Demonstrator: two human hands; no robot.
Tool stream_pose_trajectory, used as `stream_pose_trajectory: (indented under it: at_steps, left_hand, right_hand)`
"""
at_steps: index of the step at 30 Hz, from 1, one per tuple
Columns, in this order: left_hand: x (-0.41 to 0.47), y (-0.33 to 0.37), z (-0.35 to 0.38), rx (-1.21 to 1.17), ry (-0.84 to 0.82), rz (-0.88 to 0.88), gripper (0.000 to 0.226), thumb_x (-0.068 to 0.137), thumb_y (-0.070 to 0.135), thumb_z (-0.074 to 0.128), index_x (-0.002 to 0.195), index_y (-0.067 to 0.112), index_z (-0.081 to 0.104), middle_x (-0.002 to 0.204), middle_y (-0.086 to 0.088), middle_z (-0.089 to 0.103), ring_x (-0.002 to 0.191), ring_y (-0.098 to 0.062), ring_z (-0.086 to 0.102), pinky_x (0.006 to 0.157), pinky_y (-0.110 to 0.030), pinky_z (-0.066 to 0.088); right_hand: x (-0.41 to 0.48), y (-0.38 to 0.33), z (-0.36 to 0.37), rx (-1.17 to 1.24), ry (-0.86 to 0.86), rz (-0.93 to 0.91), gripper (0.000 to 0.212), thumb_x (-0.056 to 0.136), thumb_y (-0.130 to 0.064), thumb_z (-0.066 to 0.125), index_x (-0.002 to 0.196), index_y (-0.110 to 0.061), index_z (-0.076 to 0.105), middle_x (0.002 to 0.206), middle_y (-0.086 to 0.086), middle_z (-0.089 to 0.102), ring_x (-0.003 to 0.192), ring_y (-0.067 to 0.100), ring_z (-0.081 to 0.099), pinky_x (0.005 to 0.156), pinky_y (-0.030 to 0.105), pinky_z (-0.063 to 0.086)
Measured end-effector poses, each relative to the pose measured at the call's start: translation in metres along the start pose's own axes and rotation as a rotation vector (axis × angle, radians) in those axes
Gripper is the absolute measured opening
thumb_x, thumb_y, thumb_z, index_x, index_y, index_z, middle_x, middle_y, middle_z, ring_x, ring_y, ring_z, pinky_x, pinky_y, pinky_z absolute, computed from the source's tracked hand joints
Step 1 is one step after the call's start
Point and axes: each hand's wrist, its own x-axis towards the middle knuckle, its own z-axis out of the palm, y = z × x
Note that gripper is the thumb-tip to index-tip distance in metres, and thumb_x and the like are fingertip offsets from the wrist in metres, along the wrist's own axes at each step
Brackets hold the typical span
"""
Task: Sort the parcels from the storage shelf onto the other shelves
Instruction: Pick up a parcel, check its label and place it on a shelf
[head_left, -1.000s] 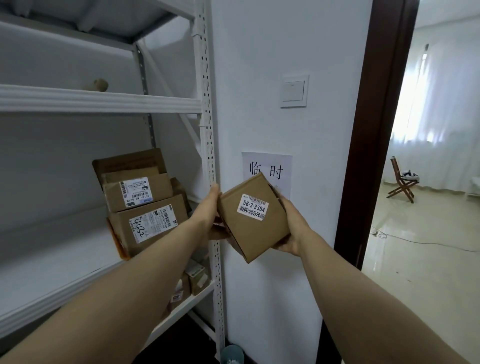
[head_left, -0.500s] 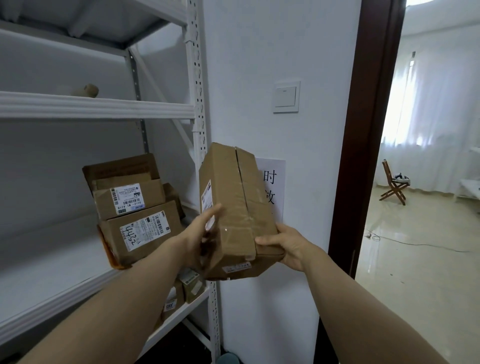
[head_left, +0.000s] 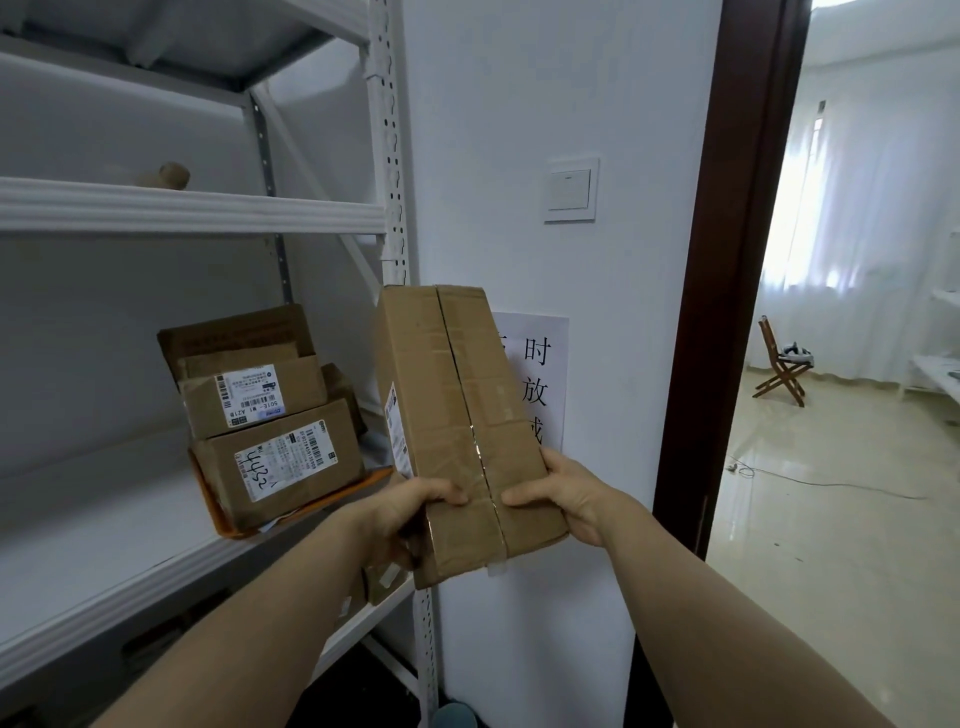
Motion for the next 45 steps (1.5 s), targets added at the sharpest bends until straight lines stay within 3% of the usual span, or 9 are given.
stream_pose_trajectory:
  at_steps: [10, 13, 18, 24, 29, 32, 36, 41, 45]
  left_hand:
    - [-0.003, -0.001, -0.004, -0.013, 0.042, 0.043, 0.088, 0.049, 0.031, 0.079, 0.127, 0.022, 0.038, 0.114, -0.017, 0.057, 0.101, -0.034, 0.057, 0.082, -0.045, 0.051]
    - [-0.003, -0.003, -0.009, 0.0, 0.002, 0.073, 0.094, 0.048, 0.024, 0.081, 0.13, 0.027, 0.035, 0.117, -0.015, 0.056, 0.105, -0.035, 0.056, 0.085, -0.047, 0.05]
    - [-0.004, -0.001, -0.01, 0.099, -0.049, 0.163, 0.083, 0.069, -0.016, 0.062, 0.132, 0.031, 0.037, 0.112, -0.013, 0.057, 0.099, -0.03, 0.056, 0.076, -0.039, 0.051]
    - [0.002, 0.001, -0.01, -0.243, -0.076, 0.076, 0.049, 0.055, 0.035, 0.057, 0.096, 0.008, 0.057, 0.105, -0.017, 0.057, 0.099, -0.034, 0.053, 0.088, -0.046, 0.045]
    - [0.018, 0.003, -0.021, -0.443, -0.165, -0.021, 0.143, 0.028, 0.094, 0.06, 0.139, 0.005, 0.042, 0.138, -0.03, 0.045, 0.128, -0.048, 0.04, 0.1, -0.069, 0.03]
    - [0.017, 0.012, -0.017, -0.366, -0.137, -0.078, 0.155, 0.02, 0.097, 0.058, 0.142, 0.005, 0.037, 0.138, -0.027, 0.046, 0.129, -0.047, 0.04, 0.101, -0.071, 0.027]
    - [0.012, 0.017, -0.011, -0.282, -0.099, -0.082, 0.128, 0.037, 0.074, 0.077, 0.143, 0.015, 0.035, 0.134, -0.026, 0.047, 0.122, -0.047, 0.046, 0.101, -0.067, 0.031]
    - [0.0, 0.009, -0.005, -0.087, -0.184, 0.035, 0.094, 0.049, 0.017, 0.081, 0.134, 0.024, 0.041, 0.125, -0.018, 0.057, 0.116, -0.038, 0.054, 0.104, -0.058, 0.038]
    - [-0.001, 0.001, 0.0, 0.006, -0.203, 0.072, 0.111, 0.053, -0.015, 0.066, 0.136, 0.05, 0.031, 0.128, -0.012, 0.046, 0.116, -0.037, 0.046, 0.094, -0.057, 0.046]
  right_hand:
    - [0.0, -0.006, 0.004, -0.054, 0.04, -0.018, 0.056, 0.072, 0.003, 0.076, 0.122, -0.014, 0.058, 0.11, 0.008, 0.071, 0.101, 0.026, 0.067, 0.087, 0.039, 0.055]
    - [-0.008, -0.016, 0.006, -0.041, 0.08, 0.019, 0.033, 0.082, -0.037, 0.071, 0.111, -0.022, 0.064, 0.109, 0.004, 0.07, 0.098, 0.02, 0.064, 0.082, 0.034, 0.051]
    - [-0.007, -0.03, 0.001, 0.168, 0.203, 0.044, 0.066, 0.076, -0.083, 0.042, 0.104, -0.027, 0.063, 0.108, 0.003, 0.067, 0.102, 0.023, 0.062, 0.085, 0.039, 0.051]
    - [-0.008, -0.009, -0.001, 0.217, 0.223, 0.056, 0.068, 0.079, -0.084, 0.024, 0.11, -0.033, 0.056, 0.103, 0.001, 0.062, 0.105, 0.026, 0.057, 0.091, 0.047, 0.046]
    - [-0.016, -0.001, -0.008, 0.172, 0.202, 0.11, 0.074, 0.076, -0.083, 0.034, 0.125, -0.032, 0.056, 0.14, 0.009, 0.051, 0.131, 0.034, 0.043, 0.11, 0.059, 0.024]
    - [-0.015, 0.001, -0.01, 0.15, 0.163, 0.132, 0.074, 0.076, -0.082, 0.035, 0.129, -0.032, 0.05, 0.145, 0.01, 0.046, 0.135, 0.033, 0.038, 0.113, 0.062, 0.011]
    - [-0.017, 0.004, -0.015, 0.2, 0.171, 0.182, 0.102, 0.056, -0.091, 0.041, 0.128, -0.019, 0.054, 0.125, 0.009, 0.059, 0.117, 0.032, 0.053, 0.105, 0.065, 0.031]
    - [-0.023, 0.003, -0.019, 0.103, 0.104, 0.242, 0.111, 0.046, -0.094, 0.04, 0.133, -0.028, 0.054, 0.136, 0.009, 0.054, 0.131, 0.037, 0.042, 0.106, 0.07, 0.02]
    - [-0.02, 0.006, -0.023, 0.14, 0.121, 0.249, 0.104, 0.041, -0.098, 0.038, 0.116, -0.031, 0.067, 0.118, 0.011, 0.067, 0.11, 0.037, 0.059, 0.094, 0.065, 0.04]
